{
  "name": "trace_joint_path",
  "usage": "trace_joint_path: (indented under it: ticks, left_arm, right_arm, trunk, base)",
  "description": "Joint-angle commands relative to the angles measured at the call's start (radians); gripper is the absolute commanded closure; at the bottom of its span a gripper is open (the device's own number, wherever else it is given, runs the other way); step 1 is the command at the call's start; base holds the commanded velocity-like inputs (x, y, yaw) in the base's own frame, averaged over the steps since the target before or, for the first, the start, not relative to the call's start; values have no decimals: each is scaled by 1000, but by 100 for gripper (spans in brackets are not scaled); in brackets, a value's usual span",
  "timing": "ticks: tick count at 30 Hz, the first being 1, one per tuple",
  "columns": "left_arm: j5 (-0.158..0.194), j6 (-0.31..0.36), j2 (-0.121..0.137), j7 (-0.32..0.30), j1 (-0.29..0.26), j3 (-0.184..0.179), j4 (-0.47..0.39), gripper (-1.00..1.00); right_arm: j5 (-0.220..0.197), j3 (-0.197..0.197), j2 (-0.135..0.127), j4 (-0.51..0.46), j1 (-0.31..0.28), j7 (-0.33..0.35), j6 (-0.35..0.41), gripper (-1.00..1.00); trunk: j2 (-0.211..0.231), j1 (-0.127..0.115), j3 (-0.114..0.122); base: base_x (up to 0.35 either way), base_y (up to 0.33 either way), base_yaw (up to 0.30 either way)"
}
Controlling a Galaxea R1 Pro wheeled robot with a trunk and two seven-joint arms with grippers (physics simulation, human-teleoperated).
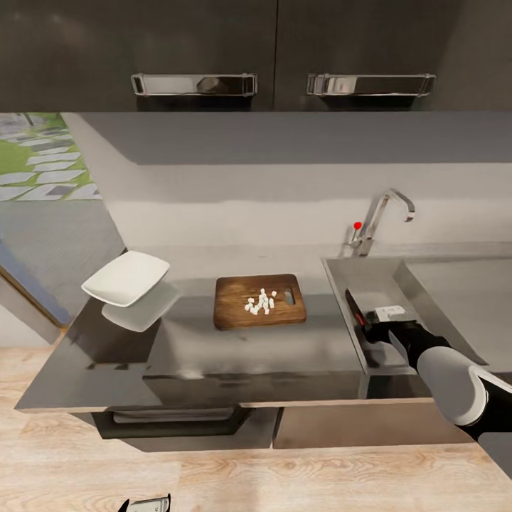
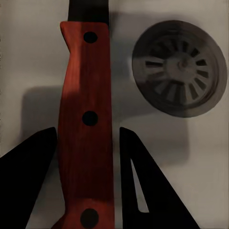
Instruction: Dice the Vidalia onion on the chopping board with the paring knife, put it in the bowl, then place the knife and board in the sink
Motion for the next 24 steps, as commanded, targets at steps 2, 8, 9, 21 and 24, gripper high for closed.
trace_joint_path:
  ticks: [2,8,9,21,24]
  left_arm:
    - [1,-6,0,0,-2,2,4,-100]
    - [1,-6,0,0,-2,2,4,-100]
    - [1,-6,0,0,-2,2,4,-100]
    - [1,-6,0,0,-2,2,4,-100]
    - [1,-7,0,0,-2,2,4,-100]
  right_arm:
    - [10,-9,0,-1,-1,6,4,100]
    - [10,-10,-4,-1,-1,6,1,-100]
    - [10,-10,-5,-1,-1,7,0,-100]
    - [8,-11,-5,-384,-1,107,258,-100]
    - [9,3,11,-605,-1,193,463,-100]
  trunk:
    - [-1,0,-1]
    - [-1,0,-1]
    - [-1,0,-1]
    - [-1,0,-1]
    - [-1,0,-1]
  base:
    - [27,0,0]
    - [3,0,0]
    - [0,0,0]
    - [0,0,0]
    - [0,0,0]
